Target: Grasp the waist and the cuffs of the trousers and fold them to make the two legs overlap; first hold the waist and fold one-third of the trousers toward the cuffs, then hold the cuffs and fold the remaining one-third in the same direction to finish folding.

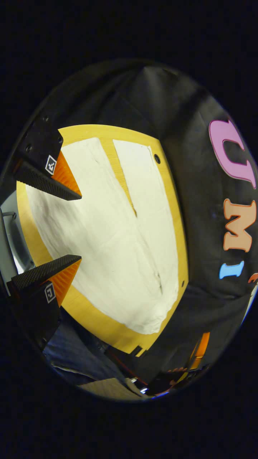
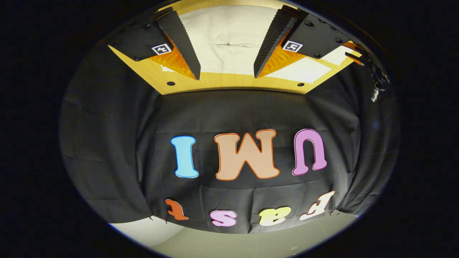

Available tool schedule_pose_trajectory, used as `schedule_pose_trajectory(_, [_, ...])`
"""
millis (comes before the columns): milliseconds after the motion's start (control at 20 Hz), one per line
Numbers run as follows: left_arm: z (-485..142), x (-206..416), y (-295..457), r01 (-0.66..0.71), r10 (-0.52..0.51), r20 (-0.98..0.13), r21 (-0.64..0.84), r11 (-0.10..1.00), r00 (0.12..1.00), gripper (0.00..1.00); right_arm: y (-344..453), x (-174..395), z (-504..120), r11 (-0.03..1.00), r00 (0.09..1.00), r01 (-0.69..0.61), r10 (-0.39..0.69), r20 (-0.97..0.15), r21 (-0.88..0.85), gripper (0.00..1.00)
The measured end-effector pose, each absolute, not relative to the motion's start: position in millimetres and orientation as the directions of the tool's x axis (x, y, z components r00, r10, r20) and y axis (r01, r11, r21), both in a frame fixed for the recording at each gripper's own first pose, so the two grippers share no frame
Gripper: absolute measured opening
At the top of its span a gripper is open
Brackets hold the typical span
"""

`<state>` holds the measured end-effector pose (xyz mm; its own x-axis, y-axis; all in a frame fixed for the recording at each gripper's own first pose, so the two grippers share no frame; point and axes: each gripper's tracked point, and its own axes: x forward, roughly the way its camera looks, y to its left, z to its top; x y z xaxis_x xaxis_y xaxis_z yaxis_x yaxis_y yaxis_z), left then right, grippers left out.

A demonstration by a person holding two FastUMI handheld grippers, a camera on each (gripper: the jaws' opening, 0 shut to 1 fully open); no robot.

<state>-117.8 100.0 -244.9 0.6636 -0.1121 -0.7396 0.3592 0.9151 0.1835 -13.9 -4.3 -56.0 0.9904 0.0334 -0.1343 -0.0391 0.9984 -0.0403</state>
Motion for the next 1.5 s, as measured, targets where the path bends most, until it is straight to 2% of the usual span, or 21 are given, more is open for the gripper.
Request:
schedule_pose_trajectory(300, [-296.1,-157.4,144.3,0.565,-0.082,-0.892,0.209,0.798,0.445,0.89,-6.4,-21.0,-69.1,0.998,0.984,-0.043,0.035,-0.172,-0.042,0.96])
schedule_pose_trajectory(550, [-309.4,-176.9,166.4,0.673,-0.023,-0.943,0.219,0.707,0.331,0.88,-15.5,-25.0,-79.8,0.999,0.981,-0.015,0.006,-0.196,-0.045,0.96])
schedule_pose_trajectory(600, [-311.3,-179.4,170.7,0.691,-0.011,-0.949,0.220,0.689,0.314,0.88,-18.0,-24.9,-81.1,0.999,0.979,-0.007,-0.003,-0.202,-0.049,0.92])
schedule_pose_trajectory(650, [-312.9,-181.8,173.8,0.704,-0.003,-0.955,0.217,0.676,0.296,0.88,-20.7,-26.6,-83.9,0.998,0.978,-0.001,-0.011,-0.208,-0.056,0.96])
schedule_pose_trajectory(800, [-318.2,-180.1,177.9,0.726,-0.005,-0.966,0.190,0.661,0.258,0.85,-26.3,-27.7,-88.1,0.997,0.975,0.006,-0.024,-0.220,-0.082,0.96])
schedule_pose_trajectory(850, [-319.3,-182.5,178.3,0.731,-0.001,-0.972,0.175,0.660,0.234,0.85,-26.1,-29.0,-92.0,0.996,0.973,0.005,-0.024,-0.228,-0.085,0.91])
schedule_pose_trajectory(900, [-318.6,-181.2,178.0,0.738,-0.004,-0.974,0.170,0.654,0.228,0.84,-26.2,-28.4,-93.9,0.996,0.971,0.001,-0.021,-0.237,-0.085,0.96])
schedule_pose_trajectory(1150, [-319.7,-178.6,182.5,0.774,0.034,-0.983,0.162,0.612,0.179,0.77,-22.4,-22.7,-108.7,0.992,0.962,-0.035,0.001,-0.272,-0.122,0.96])
schedule_pose_trajectory(1300, [-319.1,-173.8,187.3,0.777,0.048,-0.983,0.168,0.606,0.175,0.60,-15.3,-19.6,-115.3,0.988,0.957,-0.075,0.032,-0.290,-0.137,0.96])
schedule_pose_trajectory(1350, [-318.1,-171.5,190.0,0.776,0.057,-0.984,0.169,0.607,0.170,0.52,-14.3,-18.7,-118.6,0.985,0.954,-0.088,0.042,-0.297,-0.146,0.92])
schedule_pose_trajectory(1450, [-317.8,-164.9,194.4,0.770,0.072,-0.981,0.184,0.610,0.178,0.39,-11.4,-16.2,-123.2,0.980,0.949,-0.117,0.063,-0.308,-0.160,0.95])
schedule_pose_trajectory(1500, [-316.6,-161.3,197.6,0.765,0.080,-0.980,0.194,0.614,0.184,0.24,-9.2,-14.6,-123.7,0.978,0.947,-0.130,0.073,-0.313,-0.165,0.95])
